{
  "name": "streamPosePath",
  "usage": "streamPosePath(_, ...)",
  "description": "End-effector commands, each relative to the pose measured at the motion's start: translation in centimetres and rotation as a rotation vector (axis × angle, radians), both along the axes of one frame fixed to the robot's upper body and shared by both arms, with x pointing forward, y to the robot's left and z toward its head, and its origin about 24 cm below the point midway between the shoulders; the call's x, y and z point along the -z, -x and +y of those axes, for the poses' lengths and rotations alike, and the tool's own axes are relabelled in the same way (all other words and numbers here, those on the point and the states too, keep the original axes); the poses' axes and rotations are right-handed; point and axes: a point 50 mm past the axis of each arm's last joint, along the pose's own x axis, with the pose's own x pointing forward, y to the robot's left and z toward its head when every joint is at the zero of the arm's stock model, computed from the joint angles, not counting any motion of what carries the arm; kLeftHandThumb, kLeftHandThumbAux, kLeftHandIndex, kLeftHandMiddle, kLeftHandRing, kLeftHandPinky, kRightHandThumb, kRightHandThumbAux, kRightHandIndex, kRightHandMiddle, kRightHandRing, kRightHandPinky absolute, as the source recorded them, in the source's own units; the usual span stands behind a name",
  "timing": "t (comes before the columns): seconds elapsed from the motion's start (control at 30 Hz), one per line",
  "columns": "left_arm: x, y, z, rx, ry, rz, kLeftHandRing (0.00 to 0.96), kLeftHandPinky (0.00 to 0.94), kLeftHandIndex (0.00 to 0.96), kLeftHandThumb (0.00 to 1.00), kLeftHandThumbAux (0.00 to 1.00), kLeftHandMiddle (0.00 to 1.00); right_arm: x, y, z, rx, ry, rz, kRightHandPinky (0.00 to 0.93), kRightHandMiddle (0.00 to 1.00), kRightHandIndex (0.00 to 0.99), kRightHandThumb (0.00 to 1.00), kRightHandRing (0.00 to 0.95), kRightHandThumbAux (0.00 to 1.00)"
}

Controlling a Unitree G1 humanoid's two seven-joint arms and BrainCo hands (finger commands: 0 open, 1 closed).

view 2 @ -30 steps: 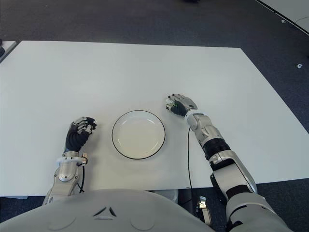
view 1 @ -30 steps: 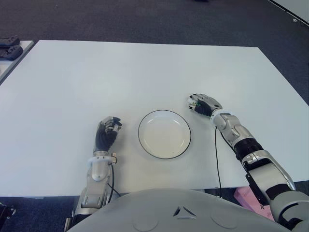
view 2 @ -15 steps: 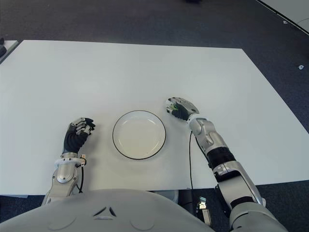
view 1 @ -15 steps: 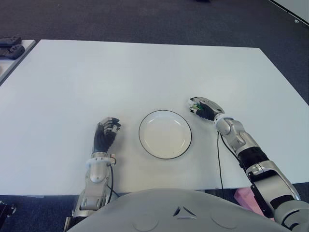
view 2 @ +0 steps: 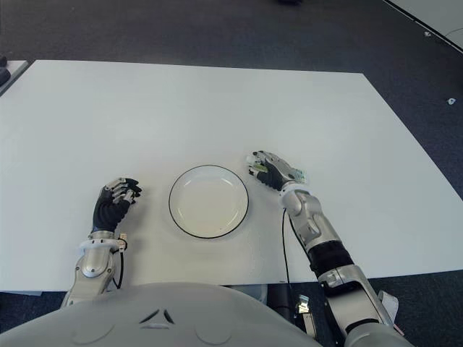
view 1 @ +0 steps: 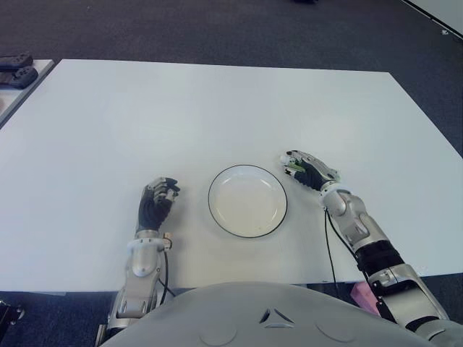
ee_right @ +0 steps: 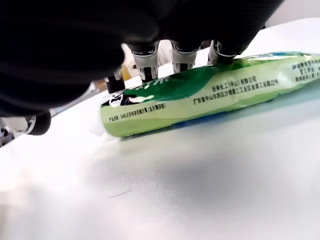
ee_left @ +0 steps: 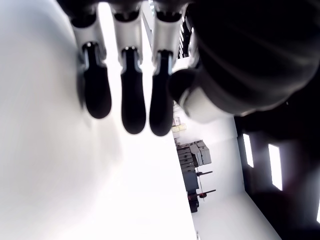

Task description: Put the toothpaste on the table into the plate.

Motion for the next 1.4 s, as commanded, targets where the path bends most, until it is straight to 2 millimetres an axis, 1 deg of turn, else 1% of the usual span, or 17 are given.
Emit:
streamPosePath(0.03, 0.2, 0.3, 0.2, 0.002, 0.016, 0.011, 0.526, 0.535, 0.430, 0.706, 0.720, 0.513, 3.7, 3.3, -0.3, 0.113, -0.036, 0.154, 0.000, 0.000, 0.000, 0.501, 0.000, 0.167)
streamPosePath(0.23, 0.2, 0.4, 0.3, -0.003, 0.025, 0.006, 0.531, 0.538, 0.430, 0.706, 0.719, 0.519, 4.6, 4.0, -0.2, 0.219, -0.063, 0.111, 0.000, 0.000, 0.000, 0.528, 0.000, 0.200)
streamPosePath(0.47, 0.2, 0.5, 0.5, -0.006, 0.041, 0.007, 0.536, 0.536, 0.430, 0.705, 0.719, 0.527, 5.6, 4.5, -0.1, 0.321, -0.041, 0.013, 0.003, 0.000, 0.000, 0.584, 0.000, 0.306)
streamPosePath(0.57, 0.2, 0.6, 0.5, -0.007, 0.052, 0.004, 0.538, 0.537, 0.430, 0.705, 0.719, 0.529, 6.0, 4.6, -0.1, 0.344, -0.020, -0.027, 0.032, 0.000, 0.000, 0.592, 0.000, 0.352)
streamPosePath(0.67, 0.2, 0.6, 0.5, -0.009, 0.059, 0.001, 0.538, 0.538, 0.430, 0.705, 0.719, 0.530, 6.1, 4.6, -0.1, 0.352, 0.001, -0.057, 0.052, 0.000, 0.000, 0.595, 0.000, 0.379)
streamPosePath(0.83, 0.2, 0.6, 0.5, -0.011, 0.064, -0.003, 0.541, 0.544, 0.430, 0.706, 0.719, 0.536, 6.2, 4.6, -0.1, 0.354, 0.018, -0.079, 0.035, 0.000, 0.026, 0.581, 0.000, 0.414)
streamPosePath(0.9, 0.2, 0.6, 0.5, -0.010, 0.067, -0.004, 0.542, 0.546, 0.430, 0.706, 0.719, 0.536, 6.2, 4.5, -0.1, 0.353, 0.019, -0.084, 0.014, 0.000, 0.038, 0.566, 0.000, 0.428)
streamPosePath(1.1, 0.3, 0.7, 0.5, -0.012, 0.067, -0.005, 0.544, 0.549, 0.430, 0.706, 0.719, 0.537, 6.0, 4.5, -0.1, 0.348, 0.018, -0.097, 0.001, 0.000, 0.058, 0.538, 0.000, 0.450)
streamPosePath(1.4, 0.3, 0.7, 0.5, -0.017, 0.067, 0.003, 0.547, 0.550, 0.431, 0.707, 0.718, 0.542, 5.8, 4.6, -0.2, 0.322, 0.035, -0.125, 0.000, 0.000, 0.055, 0.527, 0.000, 0.469)
